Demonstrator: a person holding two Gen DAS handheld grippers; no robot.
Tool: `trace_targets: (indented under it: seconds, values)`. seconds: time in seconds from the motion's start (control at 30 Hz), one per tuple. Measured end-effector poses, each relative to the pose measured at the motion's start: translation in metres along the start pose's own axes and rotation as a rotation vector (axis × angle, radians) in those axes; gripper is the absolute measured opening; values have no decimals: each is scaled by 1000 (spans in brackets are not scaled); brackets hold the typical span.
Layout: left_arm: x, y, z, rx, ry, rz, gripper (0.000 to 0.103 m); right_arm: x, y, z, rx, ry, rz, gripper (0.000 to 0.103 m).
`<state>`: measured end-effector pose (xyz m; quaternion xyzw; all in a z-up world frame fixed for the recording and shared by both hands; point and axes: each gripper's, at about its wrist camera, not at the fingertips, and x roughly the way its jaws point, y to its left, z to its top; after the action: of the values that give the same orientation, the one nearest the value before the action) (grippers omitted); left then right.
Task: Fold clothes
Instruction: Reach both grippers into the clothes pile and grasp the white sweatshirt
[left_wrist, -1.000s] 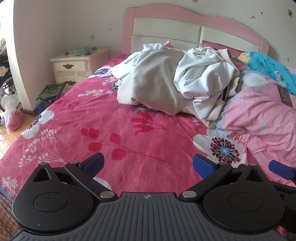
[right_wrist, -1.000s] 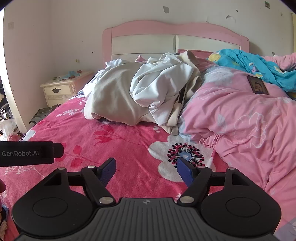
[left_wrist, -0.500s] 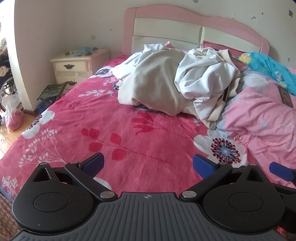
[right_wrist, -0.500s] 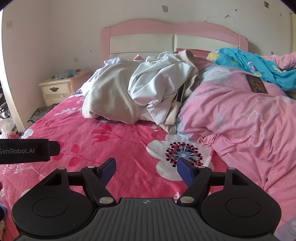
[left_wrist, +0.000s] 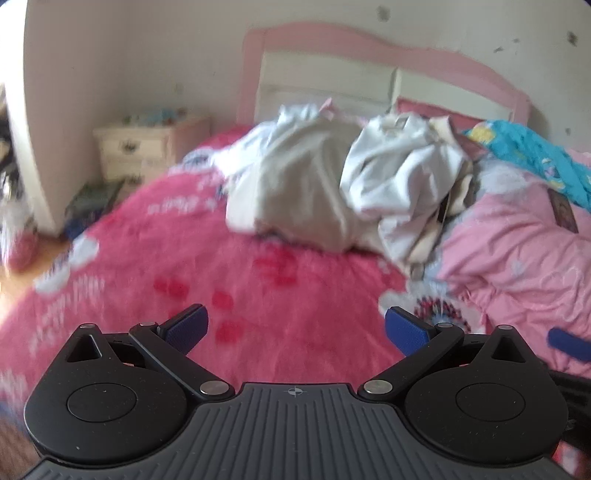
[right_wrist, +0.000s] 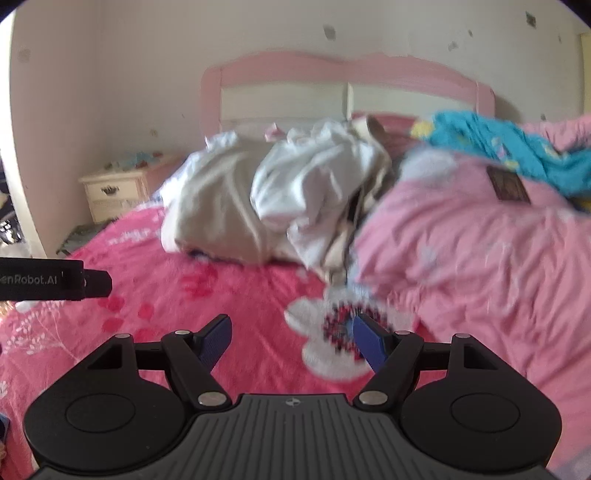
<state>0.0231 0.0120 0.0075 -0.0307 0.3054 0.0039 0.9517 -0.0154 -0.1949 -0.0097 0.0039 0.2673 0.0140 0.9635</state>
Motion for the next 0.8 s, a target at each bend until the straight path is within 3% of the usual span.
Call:
trace_targets:
  seconds: [0.2, 0.3, 0.4, 0.53, 0.63, 0.8]
  values:
    - [30, -9, 51, 77, -117, 12, 103, 37, -25, 44, -65, -65, 41, 76]
    - [58, -25, 77, 132, -178, -6, 103, 67, -37, 68, -75, -89, 58, 76]
    - [93, -36, 96, 124, -206, -30, 103, 109, -51, 88, -60, -100, 63, 76]
    - [142, -44, 107, 90, -241, -50, 103, 164, -69, 109, -61, -117, 42, 76]
    - [180, -52, 108, 122, -241, -60, 102, 200, -84, 125, -46, -127, 39, 76]
    - [236, -72, 114, 203, -244, -67, 86, 250, -113, 157, 36, -127, 75, 75]
